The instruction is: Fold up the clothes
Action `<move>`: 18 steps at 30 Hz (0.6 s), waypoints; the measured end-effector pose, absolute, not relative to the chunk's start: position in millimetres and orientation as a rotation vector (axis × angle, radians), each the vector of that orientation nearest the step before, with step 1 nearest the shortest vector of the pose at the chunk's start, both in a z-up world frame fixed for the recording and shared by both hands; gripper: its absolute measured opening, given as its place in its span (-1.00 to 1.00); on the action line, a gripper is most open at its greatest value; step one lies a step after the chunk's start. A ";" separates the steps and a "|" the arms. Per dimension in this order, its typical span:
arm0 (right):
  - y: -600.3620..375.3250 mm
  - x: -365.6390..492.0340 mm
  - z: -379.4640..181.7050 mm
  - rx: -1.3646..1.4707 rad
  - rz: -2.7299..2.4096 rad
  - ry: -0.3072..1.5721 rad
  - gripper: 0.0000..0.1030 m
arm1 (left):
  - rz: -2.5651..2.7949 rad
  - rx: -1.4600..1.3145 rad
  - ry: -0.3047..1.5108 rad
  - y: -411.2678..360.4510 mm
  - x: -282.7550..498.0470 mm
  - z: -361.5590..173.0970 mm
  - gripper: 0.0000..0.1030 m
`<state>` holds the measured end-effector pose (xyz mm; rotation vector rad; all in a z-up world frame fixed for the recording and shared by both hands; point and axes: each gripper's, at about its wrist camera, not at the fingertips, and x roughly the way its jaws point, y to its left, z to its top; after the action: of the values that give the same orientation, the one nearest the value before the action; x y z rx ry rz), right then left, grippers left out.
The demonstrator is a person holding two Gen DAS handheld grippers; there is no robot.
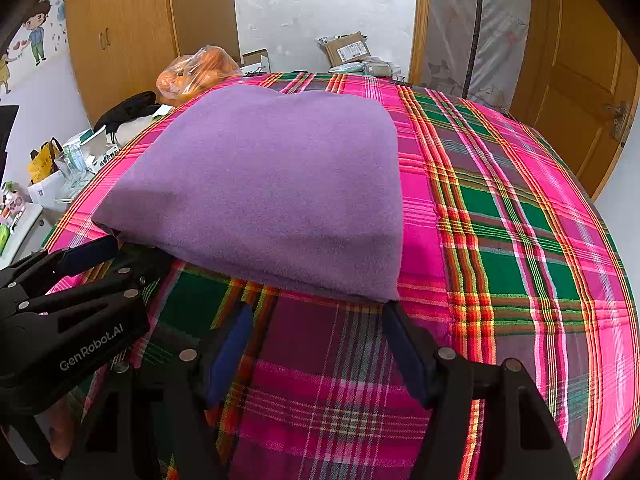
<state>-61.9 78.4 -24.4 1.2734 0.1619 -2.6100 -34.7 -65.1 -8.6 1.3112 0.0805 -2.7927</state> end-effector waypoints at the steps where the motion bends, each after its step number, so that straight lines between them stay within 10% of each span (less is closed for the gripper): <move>1: 78.4 -61.7 -24.3 1.273 -2.610 0.162 0.31 | -2.792 1.311 0.081 -64.7 -34.4 -8.6 0.19; 18: 78.8 -61.0 -24.2 1.273 -2.610 0.161 0.31 | -2.793 1.311 0.081 -65.1 -34.9 -8.5 0.19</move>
<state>-61.0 78.8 -24.2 1.2731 0.1607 -2.6100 -34.9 -65.1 -8.5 1.3109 0.0813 -2.7928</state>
